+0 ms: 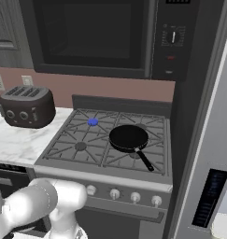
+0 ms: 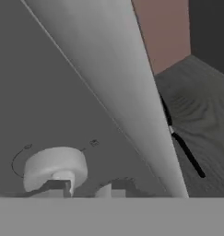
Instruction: Turn off the rear left burner of the stove.
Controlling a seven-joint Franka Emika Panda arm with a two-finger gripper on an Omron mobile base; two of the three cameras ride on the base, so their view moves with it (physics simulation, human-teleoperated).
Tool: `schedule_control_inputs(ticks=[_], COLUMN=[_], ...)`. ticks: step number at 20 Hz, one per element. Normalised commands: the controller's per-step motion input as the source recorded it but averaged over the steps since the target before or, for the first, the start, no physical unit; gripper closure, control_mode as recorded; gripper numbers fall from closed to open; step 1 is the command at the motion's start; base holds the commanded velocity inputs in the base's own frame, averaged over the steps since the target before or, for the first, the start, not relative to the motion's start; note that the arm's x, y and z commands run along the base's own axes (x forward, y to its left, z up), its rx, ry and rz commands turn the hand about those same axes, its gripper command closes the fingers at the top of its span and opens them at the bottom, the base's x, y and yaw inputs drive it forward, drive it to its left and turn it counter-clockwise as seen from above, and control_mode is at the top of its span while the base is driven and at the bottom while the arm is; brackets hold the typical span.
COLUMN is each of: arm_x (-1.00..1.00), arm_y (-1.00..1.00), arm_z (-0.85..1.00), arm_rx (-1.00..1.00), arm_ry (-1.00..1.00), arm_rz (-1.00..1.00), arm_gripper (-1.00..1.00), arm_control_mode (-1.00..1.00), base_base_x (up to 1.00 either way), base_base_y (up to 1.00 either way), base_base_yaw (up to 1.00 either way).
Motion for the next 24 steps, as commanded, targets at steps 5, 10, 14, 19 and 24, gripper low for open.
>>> schedule_control_inputs(ticks=[5,10,14,19,24], arm_x=[0.48,0.31,0.07,0.0,-0.07], arm_y=[-0.86,-0.99,-1.0,-1.0,-0.73], arm_z=[0.76,0.57,0.21,0.1,0.73], arm_rx=[0.27,0.32,0.35,0.35,0.31], arm_ry=[0.0,0.02,0.1,0.09,0.02], arm_rz=[0.0,0.0,0.0,0.0,0.0], arm_gripper=[1.0,1.0,1.0,1.0,1.0], arm_control_mode=[-1.0,-1.0,-1.0,-1.0,-1.0], base_base_x=[0.0,0.0,0.0,0.0,0.0], base_base_y=[0.0,0.0,0.0,0.0,0.0], base_base_yaw=[0.0,0.0,0.0,0.0,0.0])
